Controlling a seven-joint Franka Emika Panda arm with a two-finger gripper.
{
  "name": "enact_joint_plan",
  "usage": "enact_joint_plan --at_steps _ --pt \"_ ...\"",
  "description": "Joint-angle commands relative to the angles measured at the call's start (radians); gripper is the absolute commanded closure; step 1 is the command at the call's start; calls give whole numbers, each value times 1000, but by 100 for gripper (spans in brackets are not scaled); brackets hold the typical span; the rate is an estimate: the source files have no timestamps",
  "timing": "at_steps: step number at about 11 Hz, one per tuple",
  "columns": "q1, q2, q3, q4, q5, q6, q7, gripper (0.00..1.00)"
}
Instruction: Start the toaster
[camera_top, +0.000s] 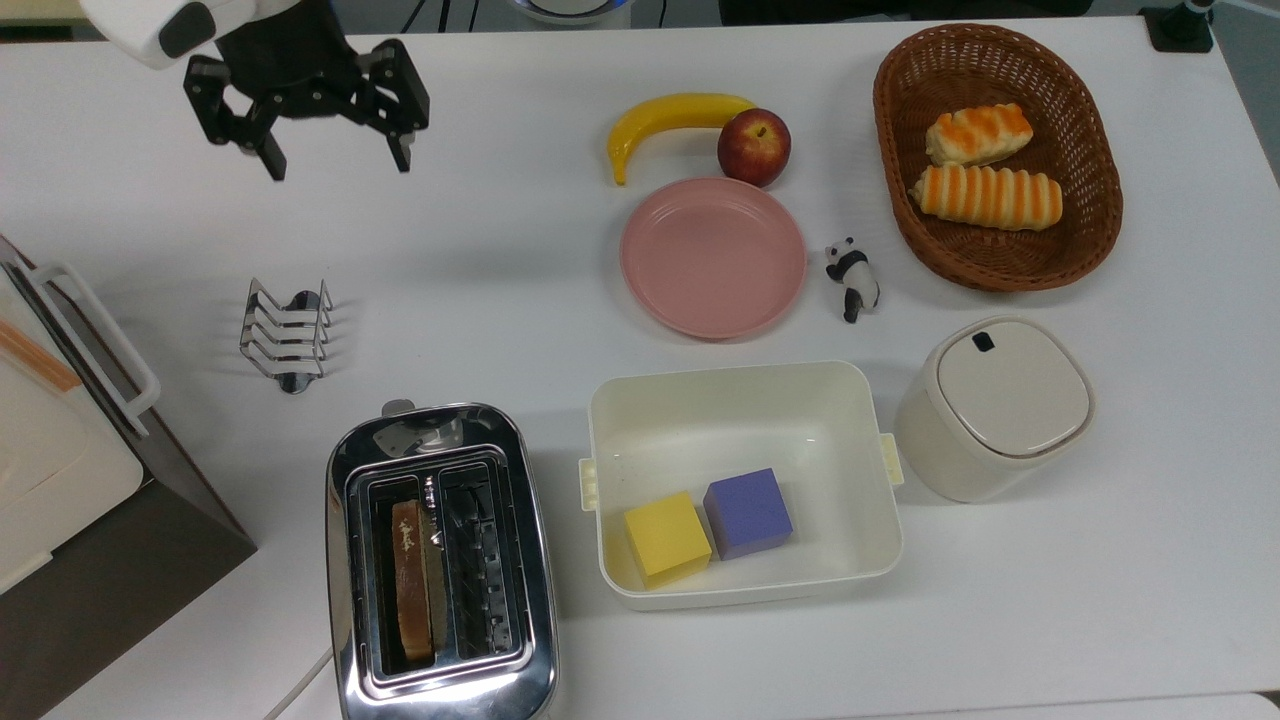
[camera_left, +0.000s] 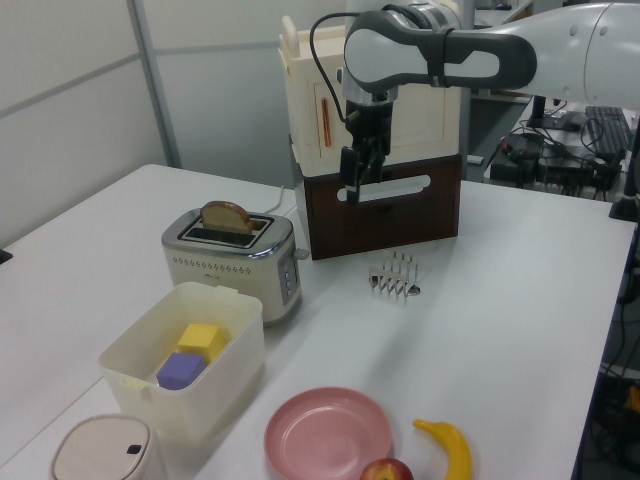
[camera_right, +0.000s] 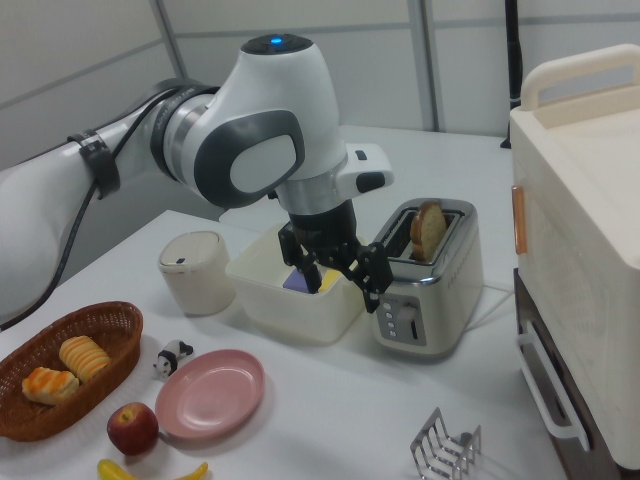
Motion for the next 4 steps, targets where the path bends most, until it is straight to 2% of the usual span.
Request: enact_joint_plan --at_steps 1,4 --pt "8 -45 -3 -40 -38 -34 6 0" --pt "8 -46 -3 -38 -36 -35 14 0"
